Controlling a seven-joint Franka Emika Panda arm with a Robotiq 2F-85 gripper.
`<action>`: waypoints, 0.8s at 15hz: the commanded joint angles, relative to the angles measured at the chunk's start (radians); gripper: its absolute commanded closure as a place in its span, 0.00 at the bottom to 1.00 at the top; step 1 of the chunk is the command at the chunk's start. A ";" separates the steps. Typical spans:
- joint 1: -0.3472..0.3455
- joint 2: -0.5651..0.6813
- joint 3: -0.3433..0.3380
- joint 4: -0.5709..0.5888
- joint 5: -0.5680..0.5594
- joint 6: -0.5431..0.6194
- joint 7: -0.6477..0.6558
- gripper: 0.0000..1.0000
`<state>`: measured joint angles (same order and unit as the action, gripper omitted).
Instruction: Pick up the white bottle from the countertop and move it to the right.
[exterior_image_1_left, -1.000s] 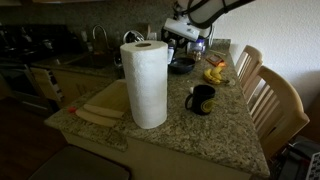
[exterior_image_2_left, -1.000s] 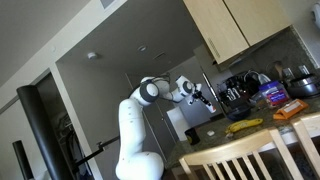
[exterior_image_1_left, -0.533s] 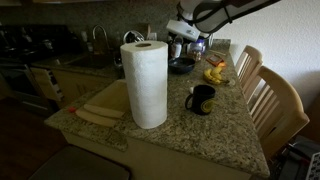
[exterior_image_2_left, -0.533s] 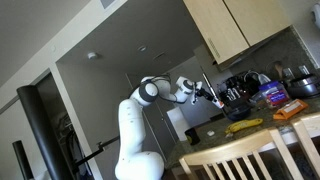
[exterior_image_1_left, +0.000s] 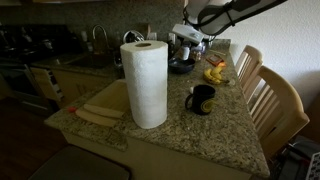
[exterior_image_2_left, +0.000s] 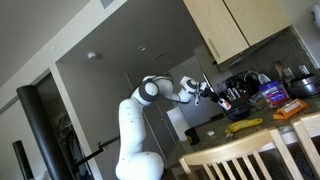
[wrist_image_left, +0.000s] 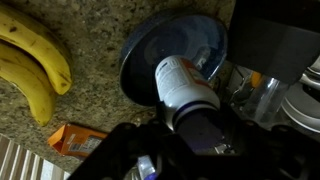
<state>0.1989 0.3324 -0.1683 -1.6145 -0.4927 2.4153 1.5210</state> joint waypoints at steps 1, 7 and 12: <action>-0.013 -0.010 0.004 -0.018 -0.018 -0.003 0.031 0.70; -0.016 -0.010 -0.001 -0.018 -0.038 0.000 0.058 0.70; -0.006 -0.008 -0.016 -0.014 -0.088 -0.010 0.109 0.70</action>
<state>0.1894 0.3324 -0.1754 -1.6173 -0.5270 2.4153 1.5796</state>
